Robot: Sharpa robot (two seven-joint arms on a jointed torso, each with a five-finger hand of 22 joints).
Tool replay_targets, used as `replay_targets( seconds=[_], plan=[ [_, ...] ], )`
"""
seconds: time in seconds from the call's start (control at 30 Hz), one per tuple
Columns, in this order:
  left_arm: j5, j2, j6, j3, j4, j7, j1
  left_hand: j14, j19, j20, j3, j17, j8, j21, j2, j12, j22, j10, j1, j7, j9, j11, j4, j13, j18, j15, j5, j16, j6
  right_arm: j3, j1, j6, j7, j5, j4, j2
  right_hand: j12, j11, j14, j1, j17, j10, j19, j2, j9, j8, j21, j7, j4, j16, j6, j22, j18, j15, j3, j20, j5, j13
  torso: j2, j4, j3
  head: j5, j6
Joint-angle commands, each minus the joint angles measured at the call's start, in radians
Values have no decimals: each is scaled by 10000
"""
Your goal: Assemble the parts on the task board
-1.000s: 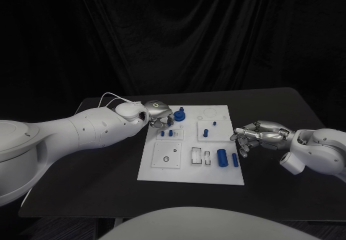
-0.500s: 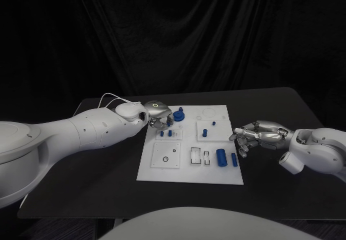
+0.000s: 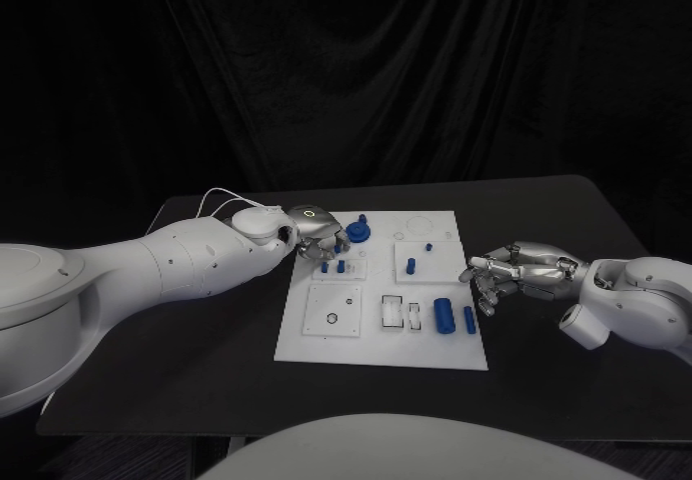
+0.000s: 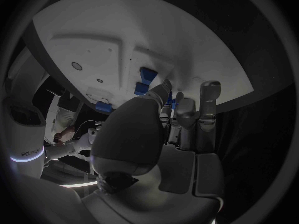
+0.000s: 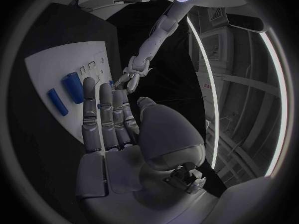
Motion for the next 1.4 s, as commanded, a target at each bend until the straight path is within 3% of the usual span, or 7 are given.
replay_targets(
  seconds=[0.03,0.7,0.93,1.1,1.2,1.3,1.4],
  plan=[
    [-9,-21,-63,6,-14,-90,-12,-54,-32,6,-49,25,-35,-40,-3,-50,622,-73,-28,-4,-12,-7,-7,22,64,-9,-28,-16,-76,9,-28,136,-149,2,6,-6,40,-14,-80,-21,-12,-66,-98,99,13,35,-28,-2,9,61,-28,17,163,-1,-77,1,-58,-11,-4,15,-3,3,1],
    [-10,-452,-1988,6,-938,-1029,-7,-500,54,48,-261,-698,13,23,-62,263,701,-2,-120,-140,-186,-111,-73,336,3,-32,-12,-442,-416,10,-20,41,-282,-125,31,-174,1,-3,-144,-35,-50,-125,-146,88,17,91,-61,-1,9,37,-11,11,160,15,-112,15,-65,-45,4,5,-20,284,1],
    [1496,-881,-2869,12,-1446,-1242,59,-1364,-628,141,-438,-2222,-38,-1738,-124,349,318,-282,-145,-461,-534,-45,-18,536,212,-17,-34,-1650,-1135,12,303,-207,-376,-271,41,-252,-44,7,-202,-36,-90,-163,-190,43,14,128,-100,4,5,5,-19,-4,160,29,-157,29,-70,-83,11,31,-45,569,1],
    [3852,-1652,-3473,13,-664,-51,141,-3046,-1683,362,-509,-3837,86,-3890,101,540,-221,-432,-159,223,-732,435,231,752,369,436,303,-3744,-817,12,814,-352,-638,-496,69,-95,-137,27,-311,42,-166,-246,-268,-62,-5,157,-180,11,-4,-66,-91,-42,158,57,-213,56,-81,-154,-18,110,-77,685,1],
    [5816,-2292,-3718,12,435,973,191,-4807,-3918,766,-527,-4897,61,-5354,469,820,-573,-627,-556,570,-883,644,909,661,7,1145,836,-5924,-294,12,1207,-479,-784,-966,123,27,-455,147,-749,660,-315,-667,-565,-357,-39,185,-430,81,-111,-289,-283,-152,113,152,-111,148,-50,-351,-39,156,-101,731,1],
    [8179,-2861,-3296,10,1564,2084,233,-6183,-5421,1201,-589,-5793,19,-6437,801,947,-983,-1008,-786,1042,-1181,1393,1463,341,-434,2071,1337,-7175,-82,13,1661,-701,-1007,-1674,215,110,-887,381,-1551,1748,-497,-1154,-1091,-886,-82,229,-808,243,-353,-412,-593,-251,40,412,212,314,276,-703,-39,100,-80,861,1],
    [10642,-3310,-2115,7,2487,3178,259,-7838,-7822,1159,-848,-6736,15,-6768,897,673,-2098,-1970,-940,1072,-1586,1750,1920,-146,-646,2241,1810,-8355,-503,13,2156,-773,-1312,-2569,238,231,-1283,471,-1855,2532,-681,-1381,-1255,-1347,-135,210,-890,373,-796,-427,-797,-198,66,477,492,340,469,-1026,-37,154,-107,837,1]
  ],
)
